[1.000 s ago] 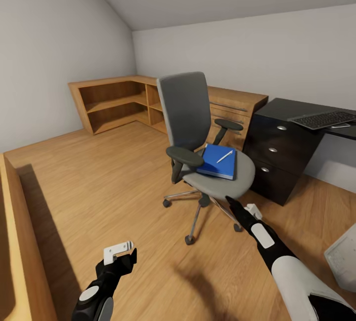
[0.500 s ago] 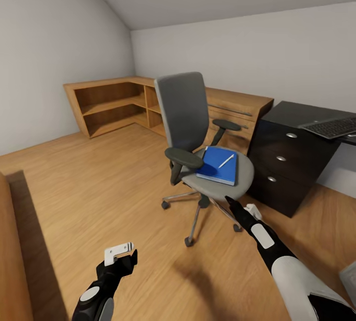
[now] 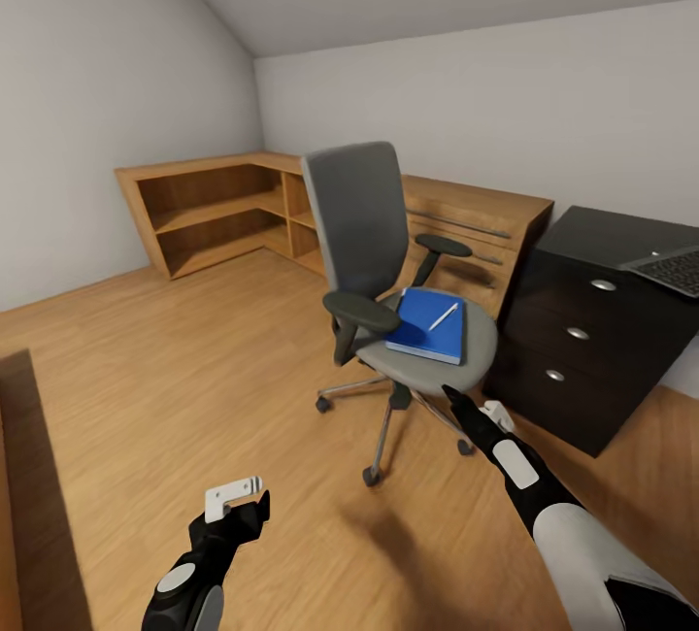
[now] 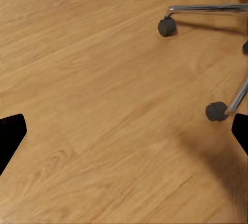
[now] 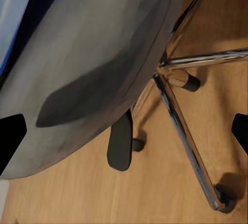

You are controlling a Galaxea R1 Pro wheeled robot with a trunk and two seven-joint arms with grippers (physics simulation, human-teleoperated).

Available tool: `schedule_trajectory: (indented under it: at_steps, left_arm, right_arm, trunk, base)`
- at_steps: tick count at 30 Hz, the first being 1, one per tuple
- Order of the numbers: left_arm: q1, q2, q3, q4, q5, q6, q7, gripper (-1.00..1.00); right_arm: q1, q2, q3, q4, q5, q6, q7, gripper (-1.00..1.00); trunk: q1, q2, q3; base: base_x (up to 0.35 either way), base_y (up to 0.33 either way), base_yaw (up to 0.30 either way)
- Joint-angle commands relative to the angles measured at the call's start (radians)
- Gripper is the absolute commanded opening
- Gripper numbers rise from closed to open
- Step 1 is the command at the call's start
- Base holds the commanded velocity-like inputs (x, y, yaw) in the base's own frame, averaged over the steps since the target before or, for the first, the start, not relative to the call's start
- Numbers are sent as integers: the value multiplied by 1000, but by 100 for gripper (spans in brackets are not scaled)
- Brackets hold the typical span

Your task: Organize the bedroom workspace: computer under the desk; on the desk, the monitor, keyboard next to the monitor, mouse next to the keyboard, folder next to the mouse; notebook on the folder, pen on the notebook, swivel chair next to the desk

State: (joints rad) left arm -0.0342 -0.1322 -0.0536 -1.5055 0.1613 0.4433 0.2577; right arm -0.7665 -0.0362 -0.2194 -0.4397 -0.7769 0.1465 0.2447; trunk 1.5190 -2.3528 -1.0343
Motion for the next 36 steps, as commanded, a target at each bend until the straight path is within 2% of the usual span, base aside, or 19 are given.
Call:
schedule_trajectory:
  at_steps: [1, 9, 24, 36]
  left_arm:
    - [-1, 1, -2, -1, 11, 3, 9, 100]
    - [0, 1, -3, -1, 11, 4, 10, 100]
    - [-1, 0, -3, 12, 10, 5, 13, 100]
    - [0, 2, -4, 19, 9, 3, 13, 100]
  right_arm:
    - [0, 1, -6, 1, -2, 8, 4, 100]
    - [0, 1, -6, 1, -2, 8, 4, 100]
    - [0, -2, -6, -2, -2, 8, 4, 100]
    - [0, -5, -7, -2, -1, 8, 11, 100]
  trunk:
    - [1, 0, -1]
    - [1, 0, -1]
    - [1, 0, -1]
    - [1, 0, -1]
  base:
    - [303, 157, 0]
    - [232, 148, 0]
    - [7, 5, 0]
    - [0, -78, 0]
